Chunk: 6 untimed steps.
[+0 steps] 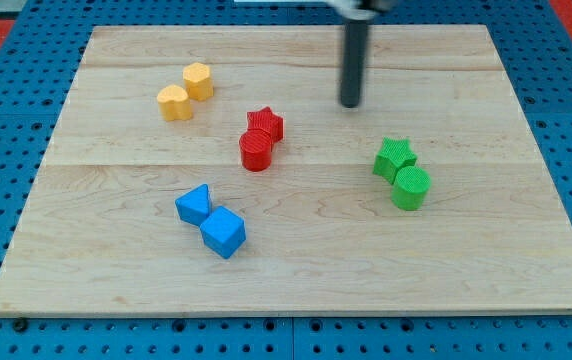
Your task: Move the green star close to the red star
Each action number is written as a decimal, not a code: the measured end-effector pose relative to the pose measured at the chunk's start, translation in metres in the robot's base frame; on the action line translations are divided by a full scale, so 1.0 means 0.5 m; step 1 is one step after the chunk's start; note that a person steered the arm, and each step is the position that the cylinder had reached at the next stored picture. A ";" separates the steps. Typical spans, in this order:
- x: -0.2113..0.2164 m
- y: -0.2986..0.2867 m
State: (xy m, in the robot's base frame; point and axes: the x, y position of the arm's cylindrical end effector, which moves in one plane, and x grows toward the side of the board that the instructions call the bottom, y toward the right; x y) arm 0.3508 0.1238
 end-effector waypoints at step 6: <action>0.153 0.126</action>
